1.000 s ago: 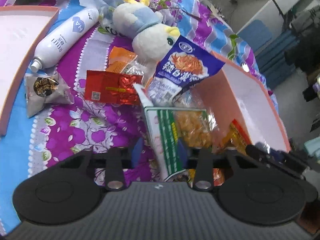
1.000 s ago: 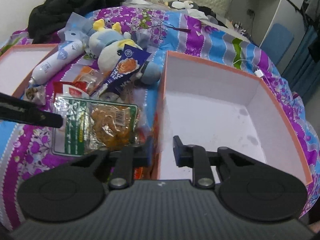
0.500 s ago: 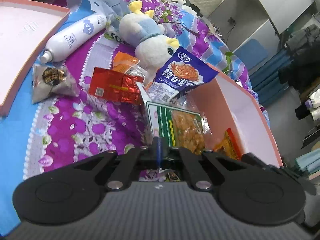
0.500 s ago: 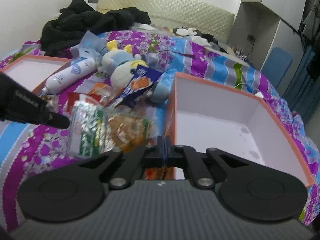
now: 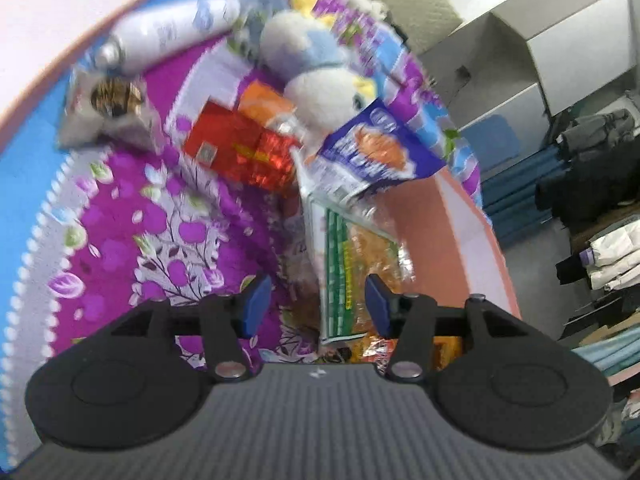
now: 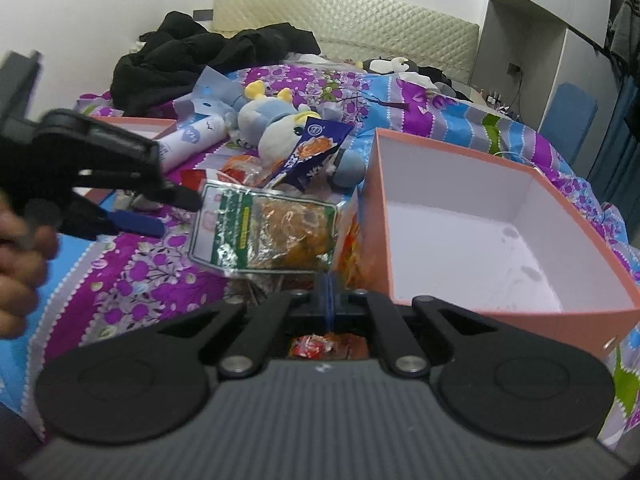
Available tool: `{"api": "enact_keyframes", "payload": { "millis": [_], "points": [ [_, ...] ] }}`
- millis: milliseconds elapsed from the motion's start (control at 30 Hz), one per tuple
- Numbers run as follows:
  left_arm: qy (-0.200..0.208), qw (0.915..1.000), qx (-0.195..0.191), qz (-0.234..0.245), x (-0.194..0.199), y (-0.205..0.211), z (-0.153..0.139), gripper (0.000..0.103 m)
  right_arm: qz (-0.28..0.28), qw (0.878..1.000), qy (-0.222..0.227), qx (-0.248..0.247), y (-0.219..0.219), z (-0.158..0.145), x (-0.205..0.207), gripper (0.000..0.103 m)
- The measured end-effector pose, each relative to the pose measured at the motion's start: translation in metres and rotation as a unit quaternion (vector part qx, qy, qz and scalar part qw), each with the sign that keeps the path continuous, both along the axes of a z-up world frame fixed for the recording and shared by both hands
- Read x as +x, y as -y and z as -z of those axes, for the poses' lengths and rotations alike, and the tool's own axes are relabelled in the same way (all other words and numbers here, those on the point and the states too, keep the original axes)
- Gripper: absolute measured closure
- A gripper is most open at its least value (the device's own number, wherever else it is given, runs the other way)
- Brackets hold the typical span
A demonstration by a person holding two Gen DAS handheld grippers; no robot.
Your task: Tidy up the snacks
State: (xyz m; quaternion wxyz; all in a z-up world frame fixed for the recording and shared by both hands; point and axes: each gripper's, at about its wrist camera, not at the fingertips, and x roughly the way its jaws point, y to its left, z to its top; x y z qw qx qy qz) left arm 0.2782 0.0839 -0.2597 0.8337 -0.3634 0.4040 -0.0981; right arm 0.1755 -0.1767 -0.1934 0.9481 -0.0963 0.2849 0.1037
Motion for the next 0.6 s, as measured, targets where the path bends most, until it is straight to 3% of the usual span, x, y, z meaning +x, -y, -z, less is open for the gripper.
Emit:
{"api": "enact_keyframes", "payload": {
  "millis": [100,167,233,433,600],
  "points": [
    [-0.011,0.9999,0.002,0.006,0.010,0.003,0.013,0.054,0.001,1.000,0.003,0.008,-0.001,0.002,-0.006,0.100],
    [-0.017,0.9996,-0.020,0.009,0.012,0.005,0.017,0.083,0.004,1.000,0.003,0.006,-0.002,0.004,-0.007,0.100],
    [-0.009,0.9998,-0.013,0.013,0.011,0.008,0.011,0.100,0.004,1.000,0.000,0.009,-0.002,0.006,-0.010,0.100],
    [0.034,0.9994,-0.006,0.005,-0.011,0.004,-0.020,0.103,-0.023,1.000,-0.003,0.013,-0.009,0.009,-0.019,0.100],
    [0.052,0.9980,0.033,-0.013,-0.049,-0.012,-0.036,0.103,-0.063,0.998,-0.007,0.012,-0.022,0.013,-0.028,0.100]
  ]
}}
